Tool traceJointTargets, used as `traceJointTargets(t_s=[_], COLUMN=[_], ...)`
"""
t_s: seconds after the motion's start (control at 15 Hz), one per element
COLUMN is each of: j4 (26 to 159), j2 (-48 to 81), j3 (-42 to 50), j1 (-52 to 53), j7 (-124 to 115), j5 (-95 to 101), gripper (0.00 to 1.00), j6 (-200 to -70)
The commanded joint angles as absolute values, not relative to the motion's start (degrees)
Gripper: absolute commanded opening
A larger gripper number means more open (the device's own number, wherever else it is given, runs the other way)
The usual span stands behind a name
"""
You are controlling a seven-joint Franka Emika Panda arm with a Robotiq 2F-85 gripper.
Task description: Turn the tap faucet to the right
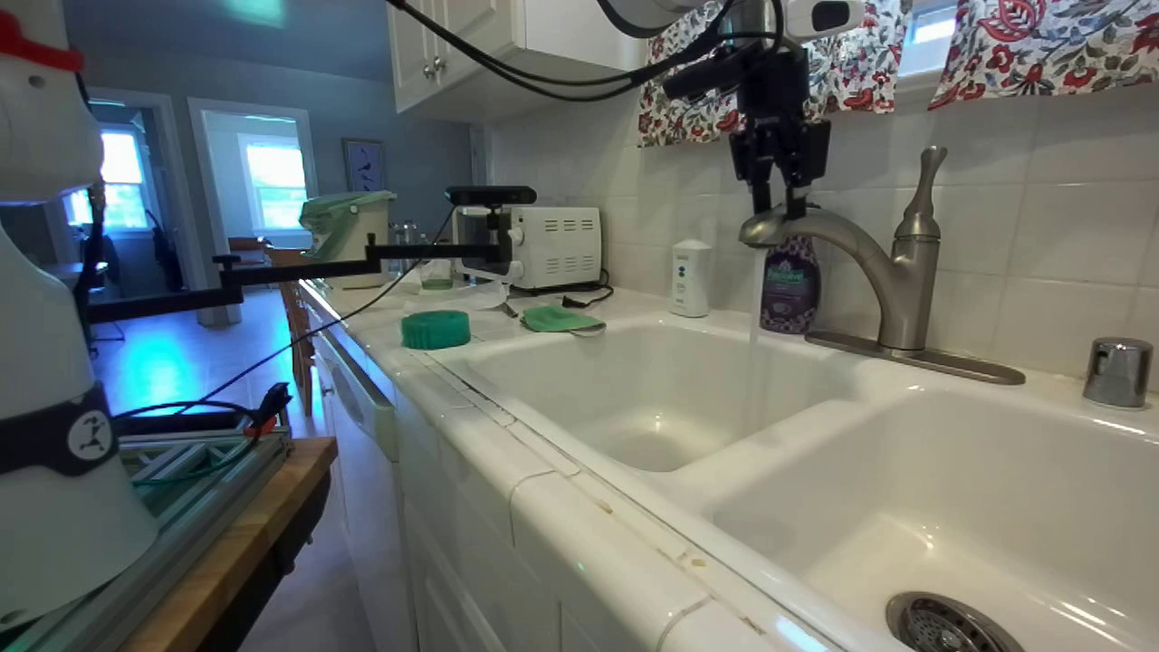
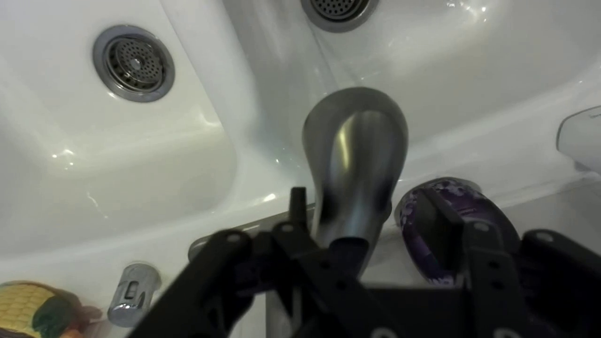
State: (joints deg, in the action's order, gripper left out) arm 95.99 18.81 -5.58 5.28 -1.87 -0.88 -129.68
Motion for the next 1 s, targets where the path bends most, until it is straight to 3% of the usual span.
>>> traceJointTargets(t_s=[0.0,0.07,0.13,0.2,0.93], j4=[94.4,94.4,94.4,94.5,95.4], j2=[19.9,19.8,19.8,19.8,18.7], j3=[-5.6,-5.6,-5.6,-5.6,-4.9], j1=[5.3,5.3,5.3,5.3,5.2], j7=[-1.5,-1.5,-1.5,-1.5,-2.8], j5=[-2.3,-2.3,-2.4,-2.3,-1.8], gripper=[0.56,0.54,0.45,0.48,0.42], j6=[-129.2,-129.1,-129.1,-129.1,-127.5])
